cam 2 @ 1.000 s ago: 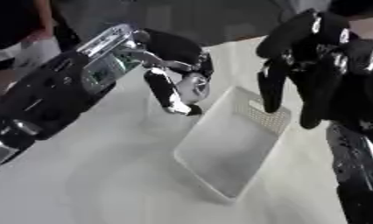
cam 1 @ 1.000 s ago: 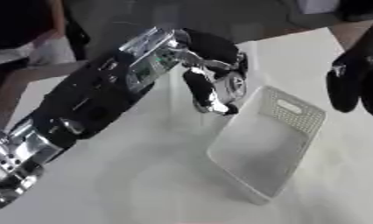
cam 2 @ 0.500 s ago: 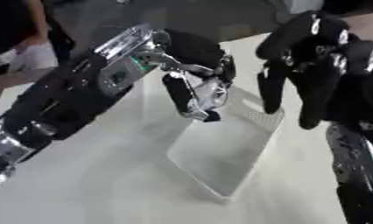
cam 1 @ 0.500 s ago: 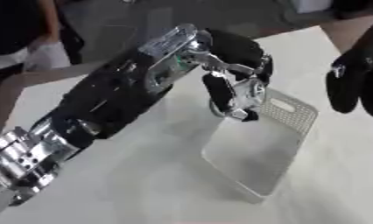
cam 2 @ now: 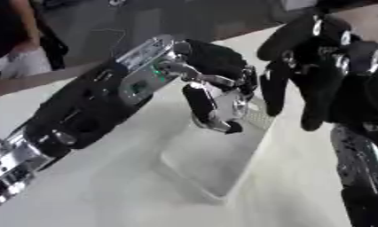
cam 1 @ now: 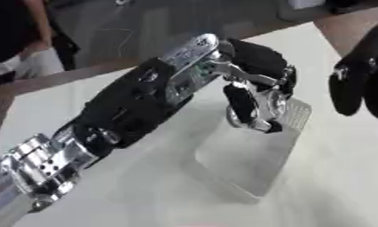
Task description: Pick up objects on the table and place them in the box.
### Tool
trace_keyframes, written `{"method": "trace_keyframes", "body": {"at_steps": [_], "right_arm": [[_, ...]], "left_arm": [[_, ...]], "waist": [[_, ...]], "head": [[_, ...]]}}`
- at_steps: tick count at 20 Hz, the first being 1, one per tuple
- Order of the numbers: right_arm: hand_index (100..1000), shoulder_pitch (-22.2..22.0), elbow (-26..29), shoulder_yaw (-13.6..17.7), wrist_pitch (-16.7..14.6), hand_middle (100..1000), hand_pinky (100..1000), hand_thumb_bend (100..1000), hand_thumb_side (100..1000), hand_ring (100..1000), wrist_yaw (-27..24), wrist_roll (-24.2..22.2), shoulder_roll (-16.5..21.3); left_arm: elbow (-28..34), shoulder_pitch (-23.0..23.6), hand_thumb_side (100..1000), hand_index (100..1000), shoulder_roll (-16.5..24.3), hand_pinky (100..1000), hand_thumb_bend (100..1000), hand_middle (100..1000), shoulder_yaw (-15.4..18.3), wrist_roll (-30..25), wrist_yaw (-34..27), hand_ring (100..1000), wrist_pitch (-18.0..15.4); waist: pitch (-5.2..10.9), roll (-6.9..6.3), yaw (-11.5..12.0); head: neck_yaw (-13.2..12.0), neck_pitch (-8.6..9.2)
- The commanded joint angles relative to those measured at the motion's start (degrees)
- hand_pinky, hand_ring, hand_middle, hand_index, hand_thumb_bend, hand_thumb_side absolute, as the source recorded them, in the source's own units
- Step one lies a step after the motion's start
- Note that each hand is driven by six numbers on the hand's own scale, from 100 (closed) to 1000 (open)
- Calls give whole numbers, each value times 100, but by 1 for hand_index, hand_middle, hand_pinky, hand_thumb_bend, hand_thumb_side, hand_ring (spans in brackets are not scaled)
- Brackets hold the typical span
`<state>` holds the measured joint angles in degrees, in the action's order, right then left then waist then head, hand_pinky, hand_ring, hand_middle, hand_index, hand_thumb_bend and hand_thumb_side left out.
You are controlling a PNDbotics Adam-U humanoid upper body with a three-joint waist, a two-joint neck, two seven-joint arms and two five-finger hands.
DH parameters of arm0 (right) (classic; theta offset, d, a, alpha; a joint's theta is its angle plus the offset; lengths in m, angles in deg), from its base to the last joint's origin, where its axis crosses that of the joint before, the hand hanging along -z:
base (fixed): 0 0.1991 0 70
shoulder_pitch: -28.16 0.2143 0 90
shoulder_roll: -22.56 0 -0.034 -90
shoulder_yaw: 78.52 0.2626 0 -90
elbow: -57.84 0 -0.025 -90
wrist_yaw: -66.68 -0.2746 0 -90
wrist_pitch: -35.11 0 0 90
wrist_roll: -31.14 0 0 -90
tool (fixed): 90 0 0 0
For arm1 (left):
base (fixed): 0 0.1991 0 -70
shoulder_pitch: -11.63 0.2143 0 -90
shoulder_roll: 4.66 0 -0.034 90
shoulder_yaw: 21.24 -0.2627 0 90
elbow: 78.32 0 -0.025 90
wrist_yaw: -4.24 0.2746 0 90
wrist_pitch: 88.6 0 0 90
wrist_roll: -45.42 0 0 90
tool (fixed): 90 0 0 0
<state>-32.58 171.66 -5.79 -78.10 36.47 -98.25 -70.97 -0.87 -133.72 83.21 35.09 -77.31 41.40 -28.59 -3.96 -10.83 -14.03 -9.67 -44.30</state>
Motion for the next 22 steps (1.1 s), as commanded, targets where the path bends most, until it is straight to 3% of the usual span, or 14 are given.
{"method": "trace_keyframes", "body": {"at_steps": [1,2,6,11,13,15,16,17,18,22], "right_arm": [[434,86,77,17,-15,732,242,100,895,390,16,-24,30],[434,84,77,23,-15,732,241,100,898,390,21,-20,36],[436,79,77,37,-13,730,241,100,895,390,33,-3,44],[428,89,77,46,-29,729,241,100,896,388,41,4,55],[424,103,77,44,-41,727,241,100,897,388,42,3,54],[420,117,77,43,-55,726,241,100,897,388,39,2,54],[418,121,77,44,-63,725,241,100,898,388,37,2,57],[417,124,77,46,-70,725,241,100,898,388,37,3,59],[416,125,77,50,-77,725,241,100,898,388,37,5,61],[412,124,77,67,-105,725,241,100,898,387,48,12,76]], "left_arm": [[60,-18,747,531,3,282,177,456,67,-668,-46,413,-627],[80,5,761,555,3,324,205,480,76,-660,-31,458,-625],[81,91,894,796,70,531,408,719,9,-945,173,672,-722],[-53,157,878,930,108,663,697,841,-31,-1789,476,797,-1053],[-98,151,885,935,125,664,698,844,-35,-1891,557,795,-1186],[-112,138,883,921,167,642,644,828,3,-1915,589,774,-1264],[-65,137,853,877,215,589,509,784,84,-1860,532,728,-1250],[17,144,846,870,280,581,492,778,154,-1752,452,720,-1202],[142,170,796,828,377,532,390,737,248,-1562,352,674,-1119],[965,514,732,798,985,491,351,702,568,-629,-13,640,-730]], "waist": [[58,39,-19],[55,34,-26],[51,18,-35],[30,26,-16],[19,37,-8],[10,52,8],[5,64,30],[1,70,44],[-6,80,70],[-44,105,186]], "head": [[-58,18],[-59,18],[-65,18],[-84,18],[-93,18],[-94,18],[-92,18],[-90,18],[-76,18],[-4,18]]}}
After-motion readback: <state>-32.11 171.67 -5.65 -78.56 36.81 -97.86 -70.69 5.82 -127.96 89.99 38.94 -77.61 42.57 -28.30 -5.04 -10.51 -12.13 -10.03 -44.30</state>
